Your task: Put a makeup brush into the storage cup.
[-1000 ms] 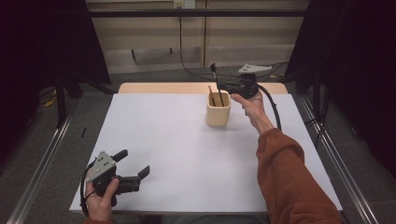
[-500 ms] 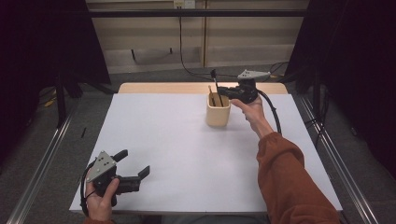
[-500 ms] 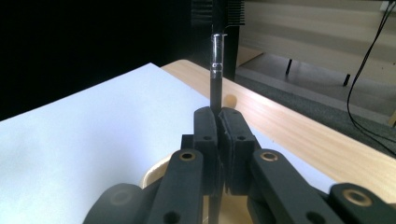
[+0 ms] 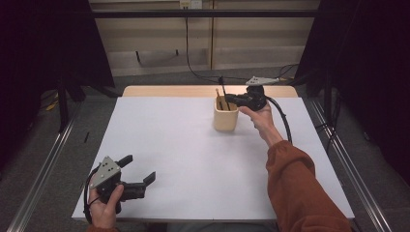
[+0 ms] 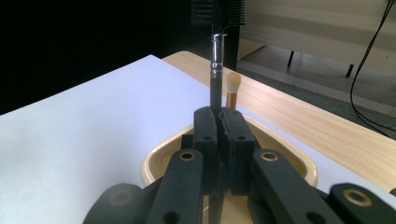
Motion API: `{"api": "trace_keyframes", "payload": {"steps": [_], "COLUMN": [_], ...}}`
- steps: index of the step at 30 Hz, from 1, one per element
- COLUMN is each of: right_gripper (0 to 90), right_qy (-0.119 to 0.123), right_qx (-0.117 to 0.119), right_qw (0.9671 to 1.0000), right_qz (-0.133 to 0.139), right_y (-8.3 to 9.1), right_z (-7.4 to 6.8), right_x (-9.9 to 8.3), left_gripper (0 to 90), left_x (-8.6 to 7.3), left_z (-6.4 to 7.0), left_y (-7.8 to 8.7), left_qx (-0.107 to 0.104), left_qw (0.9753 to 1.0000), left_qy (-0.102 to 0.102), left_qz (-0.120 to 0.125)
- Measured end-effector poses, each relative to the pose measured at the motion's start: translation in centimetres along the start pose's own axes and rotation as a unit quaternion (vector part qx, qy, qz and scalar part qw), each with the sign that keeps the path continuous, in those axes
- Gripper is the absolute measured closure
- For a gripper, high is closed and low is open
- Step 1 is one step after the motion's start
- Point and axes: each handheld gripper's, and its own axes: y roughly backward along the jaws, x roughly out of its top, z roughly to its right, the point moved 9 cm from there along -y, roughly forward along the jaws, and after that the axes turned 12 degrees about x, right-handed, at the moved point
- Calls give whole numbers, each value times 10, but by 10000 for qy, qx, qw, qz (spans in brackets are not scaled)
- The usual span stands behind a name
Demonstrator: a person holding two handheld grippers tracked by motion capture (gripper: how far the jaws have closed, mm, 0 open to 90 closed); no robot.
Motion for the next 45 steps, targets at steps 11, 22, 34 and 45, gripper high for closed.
{"api": "trace_keyframes", "payload": {"steps": [11,22,34,45], "right_gripper": [851,766,447,123], "right_qy": [22,-68,-16,73], "right_qx": [-47,-113,-39,109], "right_qw": [10000,9999,9997,9992], "right_qz": [-20,106,250,386], "right_y": [3,7,15,15], "right_z": [1,5,1,-10], "right_x": [-1,-4,2,8], "left_gripper": [12,12,12,12], "left_x": [0,0,1,0], "left_z": [0,-1,0,-2], "left_y": [0,-1,-4,-1], "left_qx": [-9,5,18,47], "left_qw": [10000,10000,10000,10000], "left_qy": [-10,-14,47,70], "left_qz": [-2,-4,-22,-6]}}
